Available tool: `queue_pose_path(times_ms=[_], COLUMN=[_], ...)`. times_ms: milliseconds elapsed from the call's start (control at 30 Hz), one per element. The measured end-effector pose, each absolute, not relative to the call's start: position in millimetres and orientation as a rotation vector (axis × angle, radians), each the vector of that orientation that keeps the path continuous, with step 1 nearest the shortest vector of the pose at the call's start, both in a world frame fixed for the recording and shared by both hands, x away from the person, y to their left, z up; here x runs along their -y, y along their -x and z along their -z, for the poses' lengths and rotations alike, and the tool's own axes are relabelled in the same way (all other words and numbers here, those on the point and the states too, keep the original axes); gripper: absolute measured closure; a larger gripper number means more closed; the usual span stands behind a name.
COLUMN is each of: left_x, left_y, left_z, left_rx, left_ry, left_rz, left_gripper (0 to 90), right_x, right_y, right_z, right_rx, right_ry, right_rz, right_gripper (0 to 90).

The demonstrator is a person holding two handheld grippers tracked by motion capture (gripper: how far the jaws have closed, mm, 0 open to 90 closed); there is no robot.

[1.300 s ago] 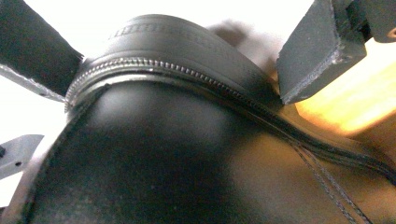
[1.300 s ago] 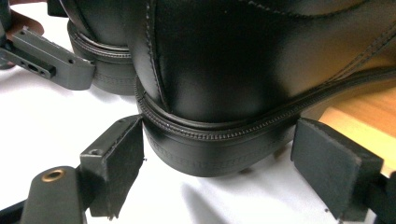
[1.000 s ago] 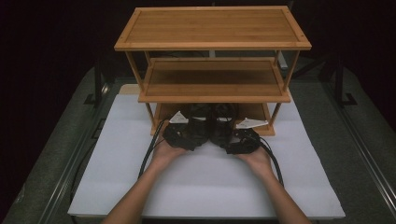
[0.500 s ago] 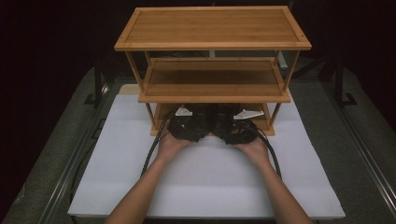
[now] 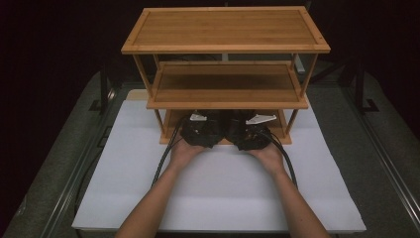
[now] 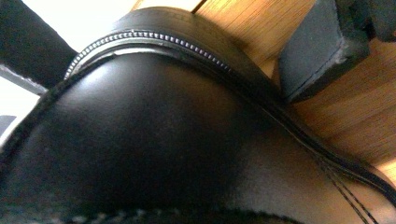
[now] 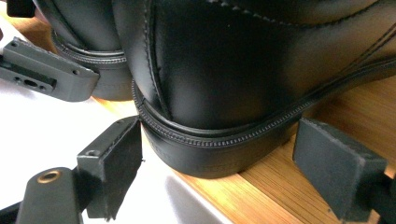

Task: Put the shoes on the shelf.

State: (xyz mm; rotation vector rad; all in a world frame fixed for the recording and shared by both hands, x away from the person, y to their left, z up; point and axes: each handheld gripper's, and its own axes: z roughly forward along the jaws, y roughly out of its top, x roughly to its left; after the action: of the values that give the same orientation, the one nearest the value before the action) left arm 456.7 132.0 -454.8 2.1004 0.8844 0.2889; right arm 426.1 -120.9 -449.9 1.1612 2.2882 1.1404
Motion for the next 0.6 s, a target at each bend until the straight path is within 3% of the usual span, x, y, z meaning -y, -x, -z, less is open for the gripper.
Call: queue_pose_path(times_ms=[600], left_x=[-150], left_y=[-437], left_z=[440], left_rx=[-0.853], left_ry=[-2.169], left_rz=[-0.24], left_gripper=[0.7], right_x=[136], right_y=[-406], right_z=[434], right_rx=[-2.283], right_ry=[-1.159], right_rz=[-1.216], right_gripper=[14.6])
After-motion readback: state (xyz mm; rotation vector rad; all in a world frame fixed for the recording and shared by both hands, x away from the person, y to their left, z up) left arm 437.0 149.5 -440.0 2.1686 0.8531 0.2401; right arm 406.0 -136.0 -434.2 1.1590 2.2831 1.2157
